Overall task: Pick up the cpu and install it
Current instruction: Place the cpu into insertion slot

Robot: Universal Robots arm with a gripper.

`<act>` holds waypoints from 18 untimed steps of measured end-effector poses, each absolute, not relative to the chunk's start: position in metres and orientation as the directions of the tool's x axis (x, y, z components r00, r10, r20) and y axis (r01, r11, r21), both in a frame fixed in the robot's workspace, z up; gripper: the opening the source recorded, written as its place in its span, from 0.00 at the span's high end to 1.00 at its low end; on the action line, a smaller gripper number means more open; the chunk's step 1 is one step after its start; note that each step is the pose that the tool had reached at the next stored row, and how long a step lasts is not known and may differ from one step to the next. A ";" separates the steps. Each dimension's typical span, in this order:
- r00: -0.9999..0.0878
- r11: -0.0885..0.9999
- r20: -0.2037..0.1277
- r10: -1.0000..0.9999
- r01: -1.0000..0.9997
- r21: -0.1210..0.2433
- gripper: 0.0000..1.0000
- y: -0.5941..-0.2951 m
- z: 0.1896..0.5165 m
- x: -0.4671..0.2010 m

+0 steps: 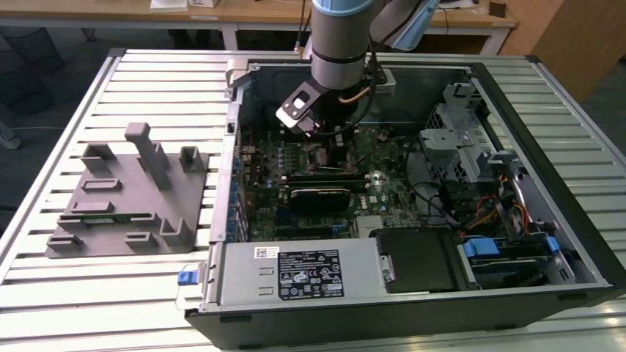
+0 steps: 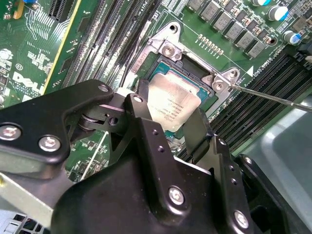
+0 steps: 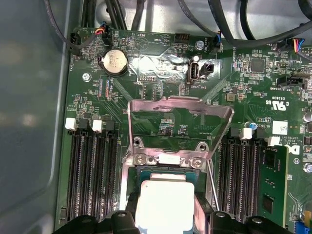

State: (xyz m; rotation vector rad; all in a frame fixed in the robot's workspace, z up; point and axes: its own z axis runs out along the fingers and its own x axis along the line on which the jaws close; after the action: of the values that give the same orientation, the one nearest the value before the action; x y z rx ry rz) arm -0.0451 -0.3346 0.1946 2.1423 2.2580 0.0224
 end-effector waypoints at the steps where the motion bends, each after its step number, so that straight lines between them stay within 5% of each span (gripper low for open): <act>1: -0.052 0.053 -0.011 0.999 0.998 0.031 0.47 -0.335 0.194 -0.045; 18: -0.052 0.052 -0.011 0.999 0.998 0.031 0.40 -0.335 0.198 -0.045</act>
State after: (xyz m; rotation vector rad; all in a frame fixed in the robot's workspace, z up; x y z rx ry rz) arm -0.0451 -0.3346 0.1984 2.1428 2.2577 0.0231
